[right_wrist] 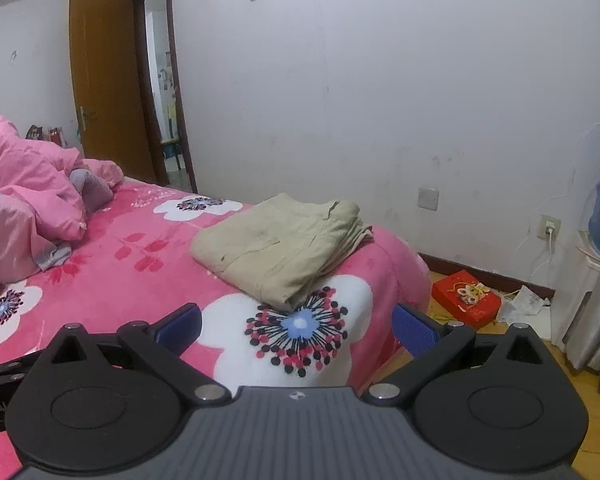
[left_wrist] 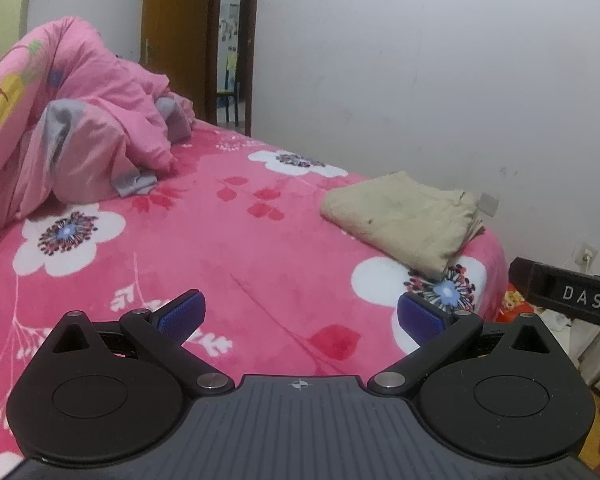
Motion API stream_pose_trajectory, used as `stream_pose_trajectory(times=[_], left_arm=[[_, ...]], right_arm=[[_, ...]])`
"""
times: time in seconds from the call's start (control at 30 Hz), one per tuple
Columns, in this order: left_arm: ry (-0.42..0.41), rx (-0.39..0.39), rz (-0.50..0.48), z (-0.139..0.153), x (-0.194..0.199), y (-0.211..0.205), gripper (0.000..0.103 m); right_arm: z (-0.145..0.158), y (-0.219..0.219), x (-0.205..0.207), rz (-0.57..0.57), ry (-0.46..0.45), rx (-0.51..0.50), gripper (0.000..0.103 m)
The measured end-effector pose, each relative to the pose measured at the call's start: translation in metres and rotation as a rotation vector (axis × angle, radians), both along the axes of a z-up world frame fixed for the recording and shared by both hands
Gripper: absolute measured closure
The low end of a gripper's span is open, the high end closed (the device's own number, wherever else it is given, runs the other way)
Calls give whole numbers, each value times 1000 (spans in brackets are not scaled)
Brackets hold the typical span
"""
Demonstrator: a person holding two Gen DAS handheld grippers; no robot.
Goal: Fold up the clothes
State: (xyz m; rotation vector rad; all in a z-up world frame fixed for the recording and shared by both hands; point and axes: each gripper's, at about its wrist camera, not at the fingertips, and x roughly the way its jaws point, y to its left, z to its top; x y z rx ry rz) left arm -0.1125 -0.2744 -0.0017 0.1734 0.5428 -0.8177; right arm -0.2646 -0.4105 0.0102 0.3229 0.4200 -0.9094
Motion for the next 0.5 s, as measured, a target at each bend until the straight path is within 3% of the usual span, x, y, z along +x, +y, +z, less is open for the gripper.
stream_pose_trajectory(times=[0.5], left_arm=[[1, 26, -4, 2, -2, -5, 0]], right_arm=[[-4, -6, 4, -25, 33, 6, 0]])
